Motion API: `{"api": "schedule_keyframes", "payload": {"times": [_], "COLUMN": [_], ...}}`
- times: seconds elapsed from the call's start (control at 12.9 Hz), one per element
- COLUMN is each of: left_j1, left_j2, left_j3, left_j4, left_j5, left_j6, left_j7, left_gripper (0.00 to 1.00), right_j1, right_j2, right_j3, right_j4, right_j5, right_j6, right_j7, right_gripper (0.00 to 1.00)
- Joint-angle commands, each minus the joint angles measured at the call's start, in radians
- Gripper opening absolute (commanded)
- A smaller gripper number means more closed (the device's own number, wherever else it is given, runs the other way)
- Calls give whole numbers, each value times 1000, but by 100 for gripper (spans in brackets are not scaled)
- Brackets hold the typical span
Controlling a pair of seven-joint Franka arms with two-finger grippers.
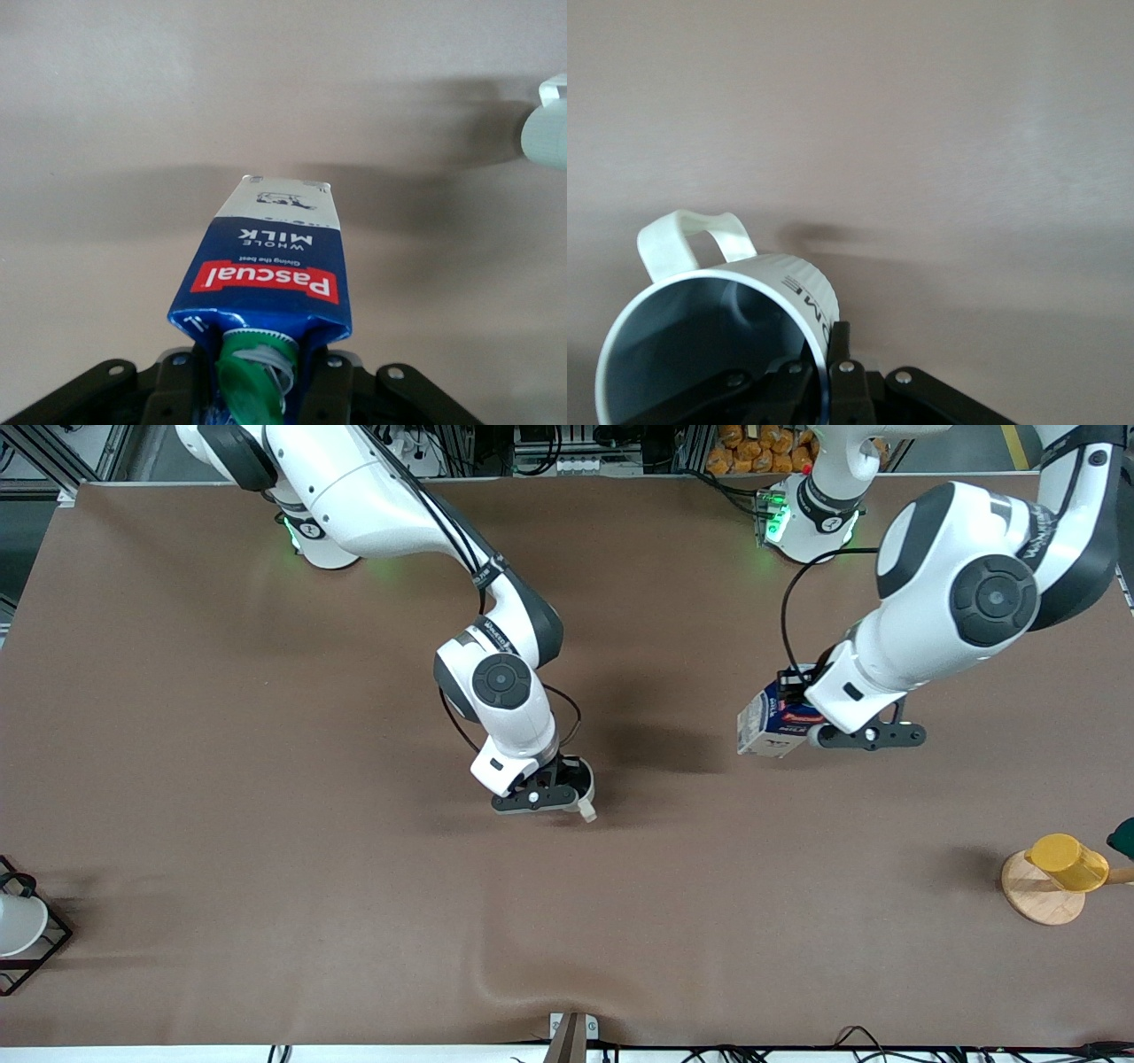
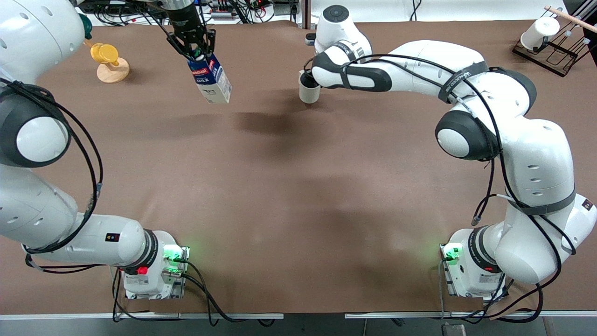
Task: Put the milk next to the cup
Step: 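Set the mug down mid-table with the right gripper while the left gripper carries milk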
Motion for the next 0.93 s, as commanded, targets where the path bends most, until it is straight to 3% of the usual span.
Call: {"api": "schedule_keyframes", "payload": {"times": [0.0,0.39,0.54,0.7,0.85], "left_j1": [3,-31,-86,-126,-170], "left_j2": [1,8,27,68,117], "left_j3": [-25,-25,-25,-25,-25], "left_j4": [4,6,21,73,135], "left_j5": [-25,-55,-42,-28,-27], "left_j6": [6,25,26,28,28], "left_j7": [-79,-149,-209,-321,-416], "left_gripper": [32,33,33,33,33], "right_j1": [-20,-31,-40,-40,-42], "right_j2": [-10,-19,-36,-68,-129], "right_j3": [-4,-4,-3,-3,-3], "right_j4": [-42,-73,-66,-60,-59], "right_j5": [-39,-34,-30,-30,-31], "right_j6": [1,-2,-14,-18,-113], "right_j7": [31,40,55,133,125], "right_gripper": [0,0,100,100,100]}}
